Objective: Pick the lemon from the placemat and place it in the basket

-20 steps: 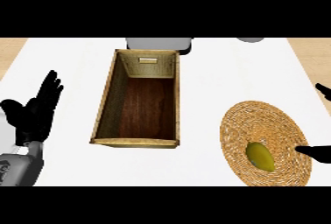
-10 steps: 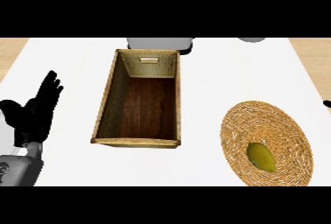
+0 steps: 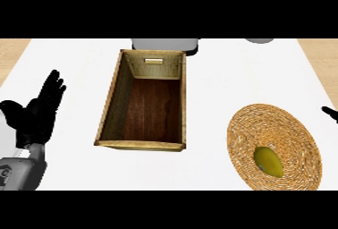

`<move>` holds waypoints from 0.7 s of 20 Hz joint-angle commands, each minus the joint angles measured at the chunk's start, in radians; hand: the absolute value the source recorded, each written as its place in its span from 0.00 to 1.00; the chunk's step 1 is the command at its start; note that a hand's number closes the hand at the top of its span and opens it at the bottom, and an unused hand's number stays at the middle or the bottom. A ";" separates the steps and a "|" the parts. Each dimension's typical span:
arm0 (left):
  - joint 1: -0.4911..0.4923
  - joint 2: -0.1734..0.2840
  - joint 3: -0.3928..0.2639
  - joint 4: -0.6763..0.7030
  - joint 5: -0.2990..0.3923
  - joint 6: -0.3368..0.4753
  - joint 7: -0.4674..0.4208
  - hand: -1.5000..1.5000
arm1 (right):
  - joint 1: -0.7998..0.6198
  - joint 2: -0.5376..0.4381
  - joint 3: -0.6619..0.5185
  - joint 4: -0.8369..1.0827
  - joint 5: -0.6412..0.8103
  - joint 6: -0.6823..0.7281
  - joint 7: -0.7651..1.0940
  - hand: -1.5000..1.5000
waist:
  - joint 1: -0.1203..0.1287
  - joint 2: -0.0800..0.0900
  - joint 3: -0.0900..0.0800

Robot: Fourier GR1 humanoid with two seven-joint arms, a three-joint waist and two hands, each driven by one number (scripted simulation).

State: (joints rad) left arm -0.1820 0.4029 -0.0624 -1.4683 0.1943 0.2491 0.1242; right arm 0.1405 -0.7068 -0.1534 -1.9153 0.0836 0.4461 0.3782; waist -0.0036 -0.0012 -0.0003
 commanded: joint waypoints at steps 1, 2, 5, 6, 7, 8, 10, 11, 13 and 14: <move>-0.016 -0.026 0.039 0.079 -0.005 -0.050 -0.061 0.50 | 0.006 0.079 0.002 0.068 0.078 0.002 -0.107 0.00 | 0.000 0.002 0.000; 0.037 -0.045 -0.012 -0.056 -0.030 0.003 0.031 0.50 | 0.061 0.130 0.049 -0.011 0.106 -0.037 -0.058 0.00 | 0.001 0.000 0.001; 0.005 -0.039 0.027 -0.017 -0.053 -0.021 0.023 0.50 | 0.119 0.138 -0.001 0.032 0.162 -0.012 -0.198 0.00 | -0.003 0.000 0.001; -0.005 -0.035 0.035 0.013 -0.054 -0.042 -0.003 0.50 | 0.055 0.175 0.063 0.110 0.221 -0.047 -0.218 0.00 | 0.002 0.001 0.001; 0.044 -0.041 0.034 -0.077 -0.052 -0.021 0.054 0.50 | 0.103 0.153 -0.021 0.085 0.166 -0.017 -0.261 0.00 | 0.001 0.000 0.001; 0.024 -0.025 0.053 -0.053 -0.036 -0.052 0.051 0.50 | 0.051 0.219 0.088 0.105 0.248 -0.070 -0.223 0.00 | 0.004 0.001 0.001; -0.009 -0.053 0.032 -0.073 -0.087 -0.017 0.094 0.50 | 0.026 0.235 0.078 0.136 0.276 -0.077 -0.262 0.00 | 0.003 0.001 0.001; -0.032 -0.091 0.041 0.057 -0.091 -0.026 -0.028 0.50 | 0.050 0.272 0.110 0.085 0.311 -0.116 -0.230 0.00 | -0.002 0.002 0.000; 0.004 -0.084 0.033 -0.031 -0.098 -0.026 0.057 0.50 | 0.020 0.268 0.069 0.217 0.343 -0.146 -0.359 0.00 | 0.004 0.001 0.001; 0.021 -0.097 0.047 -0.005 -0.096 -0.049 -0.015 0.50 | 0.061 0.308 0.094 0.088 0.339 -0.137 -0.271 0.00 | 0.001 0.001 0.000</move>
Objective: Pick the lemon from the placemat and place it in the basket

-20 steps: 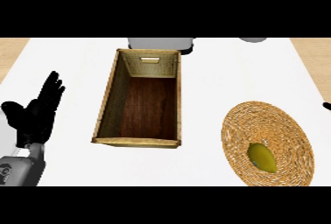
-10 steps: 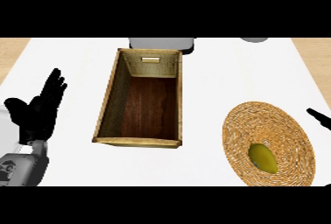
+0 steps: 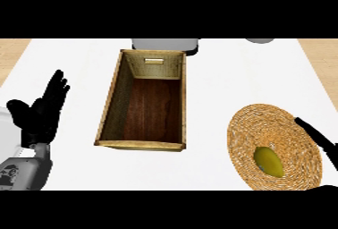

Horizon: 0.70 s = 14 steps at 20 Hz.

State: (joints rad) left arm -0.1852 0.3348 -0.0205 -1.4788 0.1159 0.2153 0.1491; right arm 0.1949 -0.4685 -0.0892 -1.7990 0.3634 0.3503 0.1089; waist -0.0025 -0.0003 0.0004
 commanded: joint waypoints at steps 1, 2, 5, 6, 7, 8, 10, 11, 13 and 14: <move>0.070 -0.012 0.016 -0.064 -0.015 -0.008 0.018 0.50 | 0.082 0.039 -0.019 0.014 0.069 -0.048 -0.113 0.00 | 0.000 -0.001 0.000; -0.055 -0.006 0.036 -0.003 -0.013 -0.022 0.062 0.50 | -0.025 0.042 -0.003 0.098 0.102 -0.046 -0.098 0.00 | 0.000 0.000 0.000; 0.073 0.011 0.085 -0.011 0.010 -0.091 -0.059 0.50 | 0.047 0.085 0.005 0.069 0.137 -0.082 -0.150 0.00 | 0.001 -0.001 0.000; 0.049 -0.054 0.020 -0.068 -0.058 -0.011 0.031 0.50 | 0.036 0.107 0.020 0.032 0.137 -0.054 -0.097 0.00 | 0.001 -0.001 0.000; 0.014 0.016 0.112 0.026 0.021 -0.112 -0.014 0.50 | -0.013 0.085 -0.020 0.162 0.123 -0.064 -0.182 0.00 | 0.001 0.000 0.000; 0.026 0.018 0.119 -0.003 0.021 -0.131 0.009 0.50 | -0.003 0.105 -0.008 0.104 0.132 -0.049 -0.144 0.00 | 0.001 0.000 0.000; 0.005 -0.047 0.084 0.010 -0.042 -0.082 0.005 0.50 | -0.015 0.108 -0.028 0.073 0.130 -0.012 -0.120 0.00 | 0.000 0.000 0.000; 0.020 -0.053 0.081 0.053 -0.044 -0.090 -0.064 0.50 | 0.010 0.156 0.038 0.120 0.205 -0.101 -0.172 0.00 | 0.000 0.000 0.000; 0.007 -0.042 0.072 -0.058 -0.062 -0.070 0.073 0.50 | 0.067 0.171 0.034 0.040 0.201 -0.088 -0.146 0.00 | -0.001 -0.001 0.000; 0.006 -0.050 0.092 0.000 -0.076 -0.084 0.010 0.50 | -0.017 0.156 0.018 0.128 0.206 -0.065 -0.167 0.00 | 0.001 0.000 0.000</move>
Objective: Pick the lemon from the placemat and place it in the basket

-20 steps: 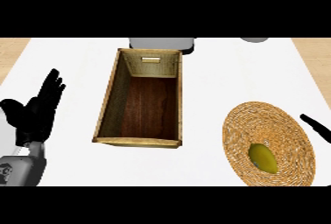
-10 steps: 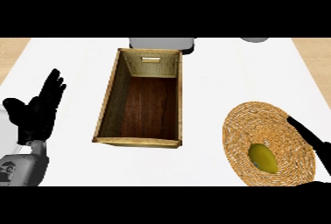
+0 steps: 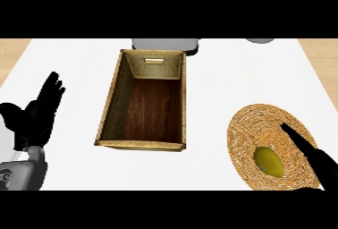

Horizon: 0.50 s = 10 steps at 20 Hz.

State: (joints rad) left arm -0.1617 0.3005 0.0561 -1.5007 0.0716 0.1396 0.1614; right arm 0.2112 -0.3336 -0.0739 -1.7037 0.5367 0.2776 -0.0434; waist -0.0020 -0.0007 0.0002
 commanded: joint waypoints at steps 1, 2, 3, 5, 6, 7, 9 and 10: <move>0.009 0.022 0.061 -0.029 0.017 -0.045 -0.002 0.50 | 0.054 0.024 -0.010 -0.033 0.019 0.004 -0.017 0.00 | -0.001 0.000 0.000; -0.046 -0.030 0.015 0.079 -0.035 -0.018 -0.038 0.50 | -0.047 0.026 -0.010 0.098 0.039 -0.010 -0.051 0.00 | -0.001 0.001 0.000; -0.077 -0.030 0.044 0.122 -0.009 -0.034 -0.050 0.50 | -0.021 0.048 0.010 0.060 0.064 -0.023 -0.020 0.00 | -0.002 0.001 0.000; 0.055 -0.054 0.003 -0.035 -0.045 -0.014 -0.020 0.50 | -0.031 0.037 -0.014 0.099 0.073 -0.028 -0.049 0.00 | 0.003 0.000 0.000; -0.009 -0.074 -0.013 -0.015 -0.076 0.021 0.010 0.50 | -0.064 0.057 -0.011 0.151 0.080 -0.048 -0.057 0.00 | 0.002 0.000 0.000; -0.078 -0.068 0.007 0.056 -0.074 0.023 0.023 0.50 | -0.014 0.041 -0.001 0.093 0.103 -0.031 -0.034 0.00 | -0.002 0.001 0.000; -0.026 -0.050 0.022 -0.005 -0.047 -0.022 0.042 0.50 | 0.037 0.057 0.013 0.043 0.134 -0.045 -0.024 0.00 | -0.001 0.000 0.000; 0.041 -0.015 0.048 -0.111 -0.013 -0.051 0.056 0.50 | -0.049 0.051 0.007 0.067 0.132 -0.024 0.031 0.00 | 0.005 -0.001 0.000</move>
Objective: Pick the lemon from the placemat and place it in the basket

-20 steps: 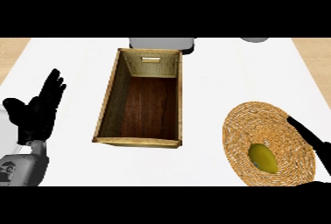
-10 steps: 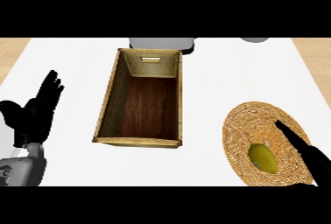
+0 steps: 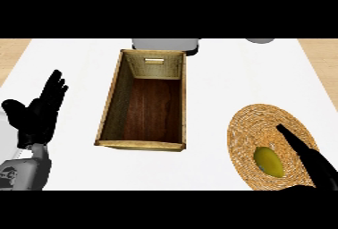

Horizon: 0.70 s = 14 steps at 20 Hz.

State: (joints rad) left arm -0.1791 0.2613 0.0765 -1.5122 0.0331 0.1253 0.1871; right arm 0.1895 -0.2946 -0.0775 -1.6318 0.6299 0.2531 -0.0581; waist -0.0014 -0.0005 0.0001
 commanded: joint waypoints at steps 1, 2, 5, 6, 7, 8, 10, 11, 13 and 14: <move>-0.007 -0.022 0.008 0.054 -0.022 -0.020 -0.045 0.50 | -0.031 0.015 -0.013 -0.045 0.014 0.034 0.076 0.00 | -0.001 0.000 0.000; 0.033 0.015 0.045 -0.004 0.005 -0.052 -0.015 0.50 | 0.002 0.006 -0.015 -0.048 0.026 0.030 0.040 0.00 | 0.000 0.000 0.000; 0.015 -0.039 0.008 -0.020 -0.047 0.003 -0.004 0.50 | 0.004 0.039 0.015 0.081 0.095 -0.066 -0.048 0.00 | 0.000 0.000 0.000; -0.012 -0.043 0.027 0.068 -0.041 -0.014 -0.081 0.50 | -0.076 0.041 0.005 0.101 0.083 -0.028 0.015 0.00 | 0.000 0.001 0.000; -0.004 -0.027 0.018 -0.040 -0.041 -0.013 0.039 0.50 | -0.033 0.007 -0.033 0.130 0.063 -0.048 -0.092 0.00 | 0.000 0.000 0.000; 0.004 -0.057 0.000 -0.002 -0.066 -0.001 -0.013 0.50 | -0.077 0.033 -0.005 0.151 0.090 -0.033 -0.025 0.00 | 0.001 0.000 0.000; -0.027 -0.033 0.069 0.180 -0.021 -0.053 -0.158 0.50 | -0.062 0.044 0.008 0.123 0.094 -0.042 -0.032 0.00 | -0.002 0.001 0.000; -0.014 -0.044 0.040 0.028 -0.051 -0.026 -0.023 0.50 | -0.058 0.023 -0.018 0.100 0.079 0.002 -0.033 0.00 | 0.000 0.000 0.000; -0.016 -0.039 0.037 0.023 -0.048 -0.040 -0.008 0.50 | -0.044 0.081 0.042 0.142 0.141 -0.079 -0.042 0.00 | 0.000 0.000 0.000; -0.027 -0.059 0.033 0.025 -0.055 -0.023 0.013 0.50 | -0.052 0.049 0.011 0.106 0.130 -0.042 -0.025 0.00 | -0.001 0.000 0.000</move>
State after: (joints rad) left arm -0.1956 0.2178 0.1091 -1.4747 -0.0125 0.0978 0.1621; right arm 0.1353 -0.2509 -0.0714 -1.5205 0.7309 0.2168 -0.0873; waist -0.0017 -0.0002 0.0001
